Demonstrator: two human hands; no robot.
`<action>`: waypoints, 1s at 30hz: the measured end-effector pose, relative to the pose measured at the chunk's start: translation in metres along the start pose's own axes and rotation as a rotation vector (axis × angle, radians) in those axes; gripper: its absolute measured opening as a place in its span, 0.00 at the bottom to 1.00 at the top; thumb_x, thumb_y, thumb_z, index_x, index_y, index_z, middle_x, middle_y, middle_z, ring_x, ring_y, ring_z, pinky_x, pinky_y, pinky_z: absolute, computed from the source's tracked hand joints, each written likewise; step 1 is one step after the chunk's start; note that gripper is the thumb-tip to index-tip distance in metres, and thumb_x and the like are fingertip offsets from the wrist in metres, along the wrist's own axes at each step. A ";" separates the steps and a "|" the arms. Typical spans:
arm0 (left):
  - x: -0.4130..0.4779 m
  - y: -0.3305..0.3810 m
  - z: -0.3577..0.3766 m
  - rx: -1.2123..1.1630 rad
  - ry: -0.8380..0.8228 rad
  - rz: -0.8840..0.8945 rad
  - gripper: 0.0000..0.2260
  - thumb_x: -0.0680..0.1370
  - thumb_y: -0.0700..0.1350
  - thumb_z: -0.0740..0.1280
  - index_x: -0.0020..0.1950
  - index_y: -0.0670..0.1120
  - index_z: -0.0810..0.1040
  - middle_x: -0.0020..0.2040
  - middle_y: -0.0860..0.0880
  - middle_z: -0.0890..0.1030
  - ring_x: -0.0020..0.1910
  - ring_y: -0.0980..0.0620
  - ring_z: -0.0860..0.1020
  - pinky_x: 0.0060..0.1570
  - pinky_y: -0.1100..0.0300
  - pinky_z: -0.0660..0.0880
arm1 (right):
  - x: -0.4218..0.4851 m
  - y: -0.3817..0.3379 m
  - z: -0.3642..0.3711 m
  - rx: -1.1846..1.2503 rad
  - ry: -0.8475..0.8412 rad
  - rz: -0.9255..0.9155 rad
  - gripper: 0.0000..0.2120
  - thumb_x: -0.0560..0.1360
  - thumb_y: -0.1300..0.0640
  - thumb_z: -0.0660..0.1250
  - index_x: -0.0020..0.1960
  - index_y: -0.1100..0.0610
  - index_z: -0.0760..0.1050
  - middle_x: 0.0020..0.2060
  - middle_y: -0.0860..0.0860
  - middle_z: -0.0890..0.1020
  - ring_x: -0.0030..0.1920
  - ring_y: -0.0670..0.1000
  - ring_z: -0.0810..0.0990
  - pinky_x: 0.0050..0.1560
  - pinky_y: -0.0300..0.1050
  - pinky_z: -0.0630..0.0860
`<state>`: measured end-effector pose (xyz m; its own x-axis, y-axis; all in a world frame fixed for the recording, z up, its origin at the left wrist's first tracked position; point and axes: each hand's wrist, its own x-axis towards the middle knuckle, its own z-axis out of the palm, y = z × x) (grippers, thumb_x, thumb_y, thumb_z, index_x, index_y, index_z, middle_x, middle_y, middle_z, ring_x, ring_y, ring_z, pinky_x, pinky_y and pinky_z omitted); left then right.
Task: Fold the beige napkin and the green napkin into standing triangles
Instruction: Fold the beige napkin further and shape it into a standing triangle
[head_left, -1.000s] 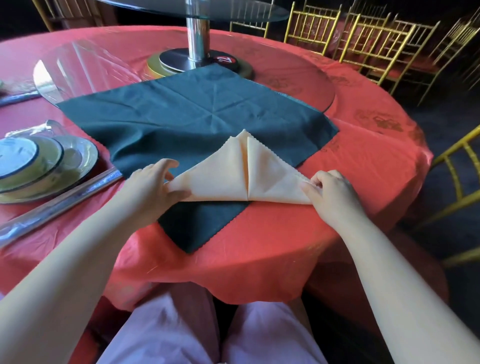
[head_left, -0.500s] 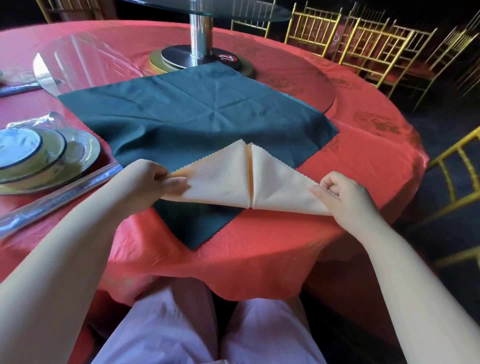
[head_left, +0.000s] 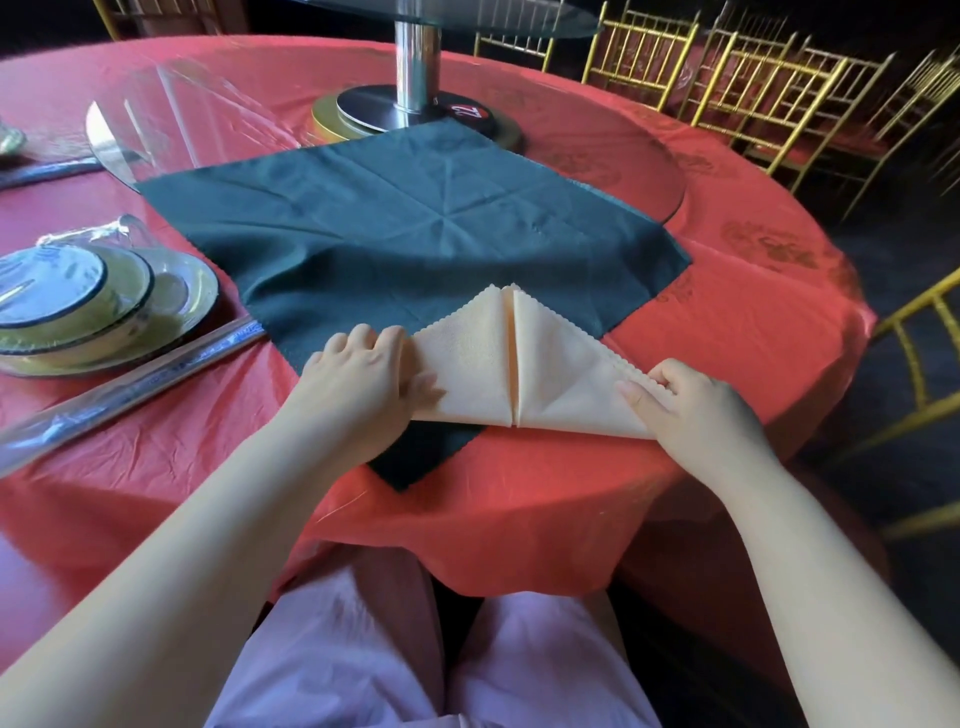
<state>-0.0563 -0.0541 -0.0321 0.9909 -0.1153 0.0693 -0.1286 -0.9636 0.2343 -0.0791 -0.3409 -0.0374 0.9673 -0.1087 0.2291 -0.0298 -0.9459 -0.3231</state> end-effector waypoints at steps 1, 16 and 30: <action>0.003 0.000 0.000 -0.040 0.002 0.004 0.16 0.79 0.53 0.58 0.62 0.46 0.68 0.58 0.44 0.72 0.59 0.41 0.69 0.57 0.51 0.65 | 0.001 0.002 -0.002 0.042 -0.035 -0.002 0.13 0.76 0.43 0.61 0.42 0.53 0.71 0.34 0.52 0.79 0.40 0.60 0.76 0.38 0.46 0.63; 0.006 -0.005 0.016 -0.136 0.183 -0.027 0.17 0.78 0.53 0.62 0.62 0.44 0.68 0.55 0.42 0.75 0.56 0.39 0.72 0.52 0.48 0.69 | -0.008 -0.041 0.010 -0.020 0.141 -0.353 0.21 0.73 0.43 0.56 0.55 0.55 0.76 0.53 0.54 0.78 0.55 0.58 0.75 0.59 0.53 0.64; -0.002 -0.031 0.005 -0.297 0.194 -0.115 0.12 0.78 0.40 0.55 0.58 0.46 0.72 0.55 0.42 0.78 0.53 0.42 0.75 0.49 0.52 0.69 | 0.005 -0.079 0.036 -0.088 -0.311 -0.453 0.30 0.75 0.40 0.41 0.75 0.47 0.54 0.75 0.40 0.55 0.75 0.41 0.42 0.68 0.42 0.27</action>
<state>-0.0538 -0.0256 -0.0442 0.9772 0.0650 0.2022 -0.0510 -0.8523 0.5205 -0.0628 -0.2555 -0.0432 0.9166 0.3977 0.0412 0.3985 -0.9004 -0.1747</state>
